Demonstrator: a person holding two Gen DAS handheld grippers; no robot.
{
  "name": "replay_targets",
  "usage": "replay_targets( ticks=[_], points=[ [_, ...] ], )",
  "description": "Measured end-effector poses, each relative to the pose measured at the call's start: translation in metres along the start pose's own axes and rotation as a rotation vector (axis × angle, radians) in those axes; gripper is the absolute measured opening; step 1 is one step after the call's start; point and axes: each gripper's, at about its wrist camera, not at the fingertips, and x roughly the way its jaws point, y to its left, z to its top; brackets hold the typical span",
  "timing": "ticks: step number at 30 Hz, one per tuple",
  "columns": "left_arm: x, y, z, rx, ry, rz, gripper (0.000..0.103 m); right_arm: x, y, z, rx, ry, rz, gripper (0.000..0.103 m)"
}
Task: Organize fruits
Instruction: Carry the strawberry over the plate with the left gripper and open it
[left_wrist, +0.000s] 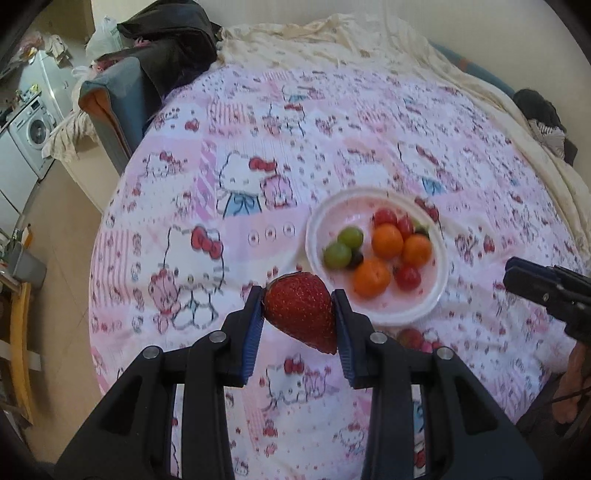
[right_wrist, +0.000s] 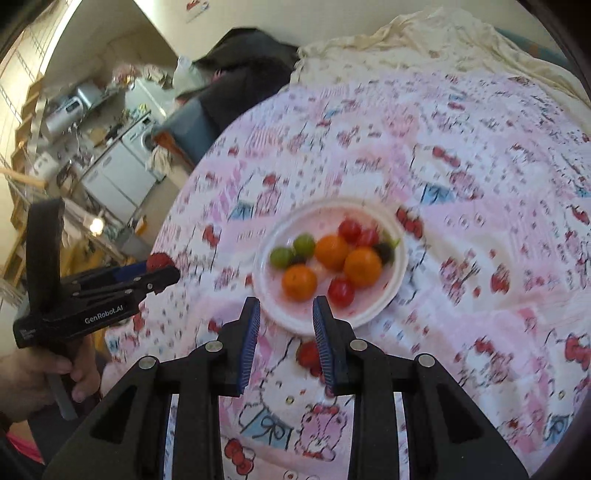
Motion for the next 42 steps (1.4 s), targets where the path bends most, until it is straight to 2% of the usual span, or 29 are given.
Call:
replay_targets(
  ticks=[6,12,20,29,34,40,42],
  points=[
    [0.015,-0.011,0.024,0.03,0.004,-0.002,0.032,0.001,-0.018,0.033,0.024,-0.034,-0.013,0.031],
    [0.037,-0.023,0.042,0.072,0.01,-0.003,0.032,0.022,-0.039,0.052,0.039,-0.011,-0.023,0.031],
    [0.077,-0.037,0.05,0.103,0.043,-0.01,0.032,0.057,-0.057,0.06,0.054,0.045,-0.035,0.031],
    [0.111,-0.048,0.039,0.142,0.106,-0.06,0.032,0.1,-0.069,0.057,0.114,0.142,0.018,0.031],
    [0.119,-0.047,0.048,0.143,0.095,-0.054,0.032,0.119,-0.064,0.067,0.09,0.151,0.022,0.031],
    [0.135,-0.049,0.057,0.128,0.11,-0.07,0.032,0.136,-0.072,0.071,0.129,0.169,0.035,0.031],
    [0.138,-0.052,0.057,0.128,0.119,-0.085,0.032,0.136,-0.076,0.071,0.146,0.164,0.047,0.034]
  ],
)
